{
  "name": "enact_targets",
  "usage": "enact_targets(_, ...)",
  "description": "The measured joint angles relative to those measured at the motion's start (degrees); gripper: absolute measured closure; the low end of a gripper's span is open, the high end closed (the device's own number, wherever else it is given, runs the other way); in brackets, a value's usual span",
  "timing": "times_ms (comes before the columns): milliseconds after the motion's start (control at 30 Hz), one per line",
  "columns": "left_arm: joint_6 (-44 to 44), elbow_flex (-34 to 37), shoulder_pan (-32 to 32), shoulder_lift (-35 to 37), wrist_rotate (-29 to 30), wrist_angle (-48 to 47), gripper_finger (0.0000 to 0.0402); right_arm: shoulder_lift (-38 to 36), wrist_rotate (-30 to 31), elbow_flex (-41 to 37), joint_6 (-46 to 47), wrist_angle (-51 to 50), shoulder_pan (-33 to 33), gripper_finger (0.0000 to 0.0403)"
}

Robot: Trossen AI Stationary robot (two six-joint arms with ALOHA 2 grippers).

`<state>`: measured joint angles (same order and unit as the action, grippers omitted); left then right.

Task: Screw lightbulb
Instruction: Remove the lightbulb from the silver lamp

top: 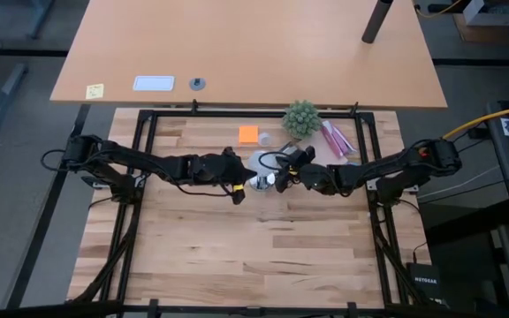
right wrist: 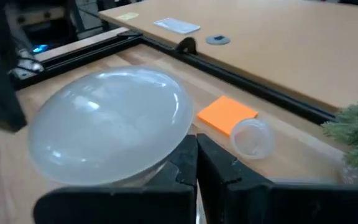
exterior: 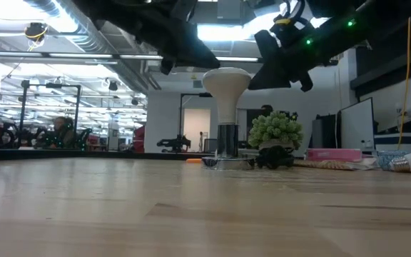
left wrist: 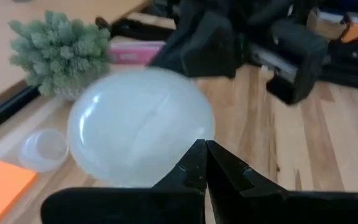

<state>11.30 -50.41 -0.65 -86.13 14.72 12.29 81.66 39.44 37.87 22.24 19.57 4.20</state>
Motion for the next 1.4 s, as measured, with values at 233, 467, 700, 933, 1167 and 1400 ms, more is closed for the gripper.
enact_targets(233,-2.85,0.06,-0.13,0.17,2.61,6.78,0.0401,0.01,-1.13,0.00,-4.28,0.42,-2.20,0.0397)
enact_targets(467,-6.20,0.04,-0.09,3.15,7.89,7.54,0.0401,-5.17,-0.89,0.00,-12.21,0.75,-0.59,0.0397)
enact_targets(700,-8.63,0.04,0.29,5.25,8.26,7.81,0.0402,-14.39,-0.52,0.02,-15.43,-2.54,4.21,0.0397)
enact_targets(933,-12.63,0.04,1.05,5.25,8.22,6.61,0.0402,-15.53,-1.58,0.02,-10.31,-5.48,9.04,0.0397)
enact_targets(1167,-12.98,-0.01,6.21,4.11,4.74,6.25,0.0401,-8.47,-1.20,0.00,-7.30,-3.90,11.35,0.0397)
enact_targets(1400,-13.11,-0.01,9.58,0.32,0.15,6.19,0.0401,1.22,-0.90,0.00,-7.84,7.74,11.14,0.0397)
